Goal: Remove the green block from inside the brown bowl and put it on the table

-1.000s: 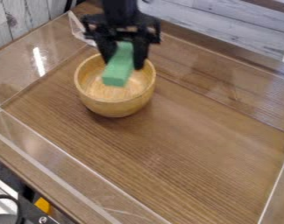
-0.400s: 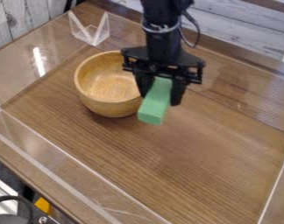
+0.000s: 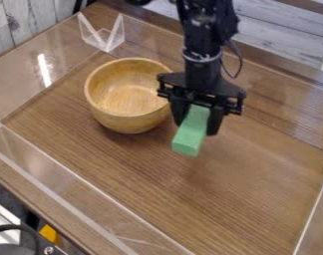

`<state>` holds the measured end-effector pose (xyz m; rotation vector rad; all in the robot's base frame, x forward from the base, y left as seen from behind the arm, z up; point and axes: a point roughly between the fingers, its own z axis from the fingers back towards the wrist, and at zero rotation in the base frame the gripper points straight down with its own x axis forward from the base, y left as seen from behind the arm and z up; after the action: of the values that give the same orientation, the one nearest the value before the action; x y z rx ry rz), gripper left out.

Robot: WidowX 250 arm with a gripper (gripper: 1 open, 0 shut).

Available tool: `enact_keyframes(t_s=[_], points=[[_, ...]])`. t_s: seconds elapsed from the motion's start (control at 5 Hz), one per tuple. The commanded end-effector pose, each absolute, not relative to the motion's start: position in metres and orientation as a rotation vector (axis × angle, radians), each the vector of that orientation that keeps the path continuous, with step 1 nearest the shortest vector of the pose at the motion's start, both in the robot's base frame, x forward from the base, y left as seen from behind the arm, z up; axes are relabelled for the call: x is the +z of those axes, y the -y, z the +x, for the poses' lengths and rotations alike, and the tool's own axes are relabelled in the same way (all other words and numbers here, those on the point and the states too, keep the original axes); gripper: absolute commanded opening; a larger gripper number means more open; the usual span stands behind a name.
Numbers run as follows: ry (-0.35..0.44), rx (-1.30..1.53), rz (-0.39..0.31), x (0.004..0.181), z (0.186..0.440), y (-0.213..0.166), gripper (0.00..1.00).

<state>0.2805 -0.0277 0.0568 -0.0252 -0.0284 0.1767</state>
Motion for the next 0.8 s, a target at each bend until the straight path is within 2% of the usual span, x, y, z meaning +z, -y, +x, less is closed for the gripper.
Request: enact_keyframes(t_s=[0.0,0.2,0.6], points=[[0.085,0.127,-0.023,0.0607,0.2918,0.0283,0.0],[0.083,0.089,-0.018,0.0531,0.2914,0.0272,0.0],[0.07,-0.025,-0.013,0.0543,0.2837,0.0341,0.0]])
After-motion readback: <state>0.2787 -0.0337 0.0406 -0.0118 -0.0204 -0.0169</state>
